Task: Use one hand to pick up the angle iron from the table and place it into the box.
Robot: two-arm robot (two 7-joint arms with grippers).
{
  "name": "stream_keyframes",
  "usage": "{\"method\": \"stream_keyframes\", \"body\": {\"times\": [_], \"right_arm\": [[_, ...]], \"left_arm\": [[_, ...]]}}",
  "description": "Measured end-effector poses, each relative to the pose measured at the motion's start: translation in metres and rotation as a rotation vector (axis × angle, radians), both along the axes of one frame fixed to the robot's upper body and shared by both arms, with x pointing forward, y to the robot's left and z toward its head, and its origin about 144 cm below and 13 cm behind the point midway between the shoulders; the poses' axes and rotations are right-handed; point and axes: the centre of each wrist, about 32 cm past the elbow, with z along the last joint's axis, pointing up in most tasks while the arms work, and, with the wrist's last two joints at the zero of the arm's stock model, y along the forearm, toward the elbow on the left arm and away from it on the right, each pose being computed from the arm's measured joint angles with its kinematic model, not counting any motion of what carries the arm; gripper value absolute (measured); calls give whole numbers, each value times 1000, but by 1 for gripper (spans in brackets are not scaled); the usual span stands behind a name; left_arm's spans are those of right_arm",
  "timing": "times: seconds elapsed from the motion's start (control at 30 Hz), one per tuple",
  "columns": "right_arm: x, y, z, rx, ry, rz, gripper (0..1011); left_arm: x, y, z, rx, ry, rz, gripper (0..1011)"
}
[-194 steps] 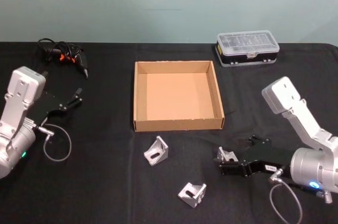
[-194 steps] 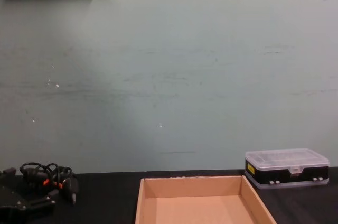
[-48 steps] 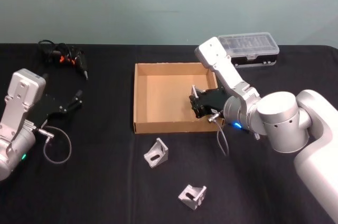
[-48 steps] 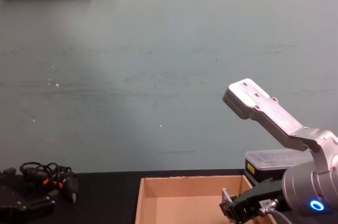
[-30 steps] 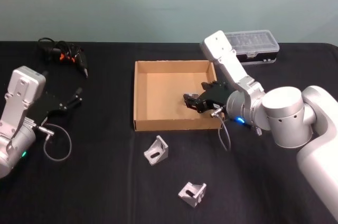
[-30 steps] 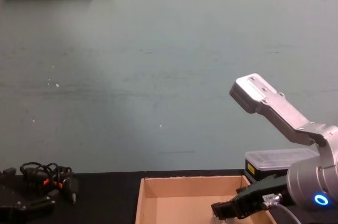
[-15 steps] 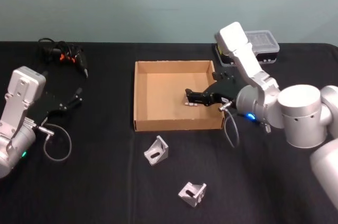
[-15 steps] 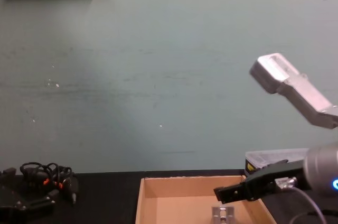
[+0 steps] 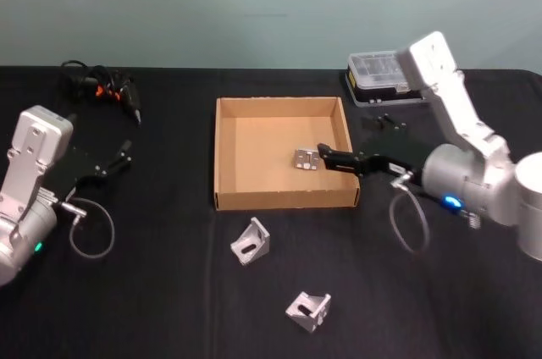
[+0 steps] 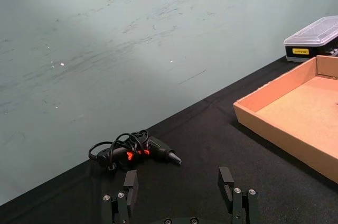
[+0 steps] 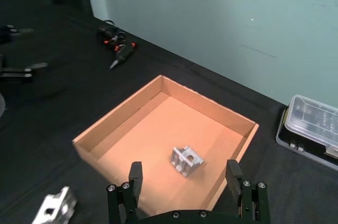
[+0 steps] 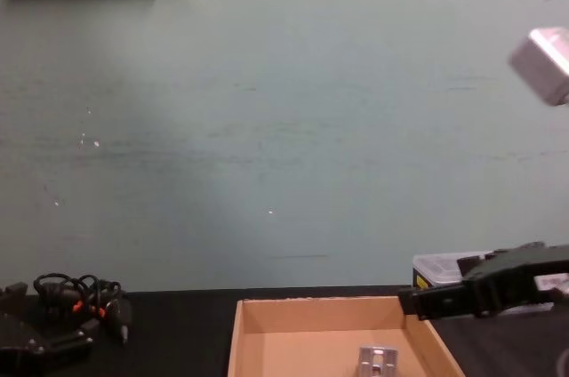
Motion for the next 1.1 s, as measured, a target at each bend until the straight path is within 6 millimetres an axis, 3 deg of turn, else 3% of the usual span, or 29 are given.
{"method": "stream_keyframes", "body": {"times": [0.17, 0.37, 0.8, 1.1], "right_arm": [[-17, -15, 7, 5, -8, 48, 1003], [-25, -34, 18, -41, -34, 162, 1003], [-22, -64, 42, -239, -93, 550, 1003], [-16, -66, 57, -361, -109, 761, 1003]], "left_arm": [[0, 0, 0, 0, 0, 0, 1000], [0, 0, 0, 0, 0, 0, 1000], [0, 0, 0, 0, 0, 0, 1000], [0, 0, 0, 0, 0, 0, 1000]]}}
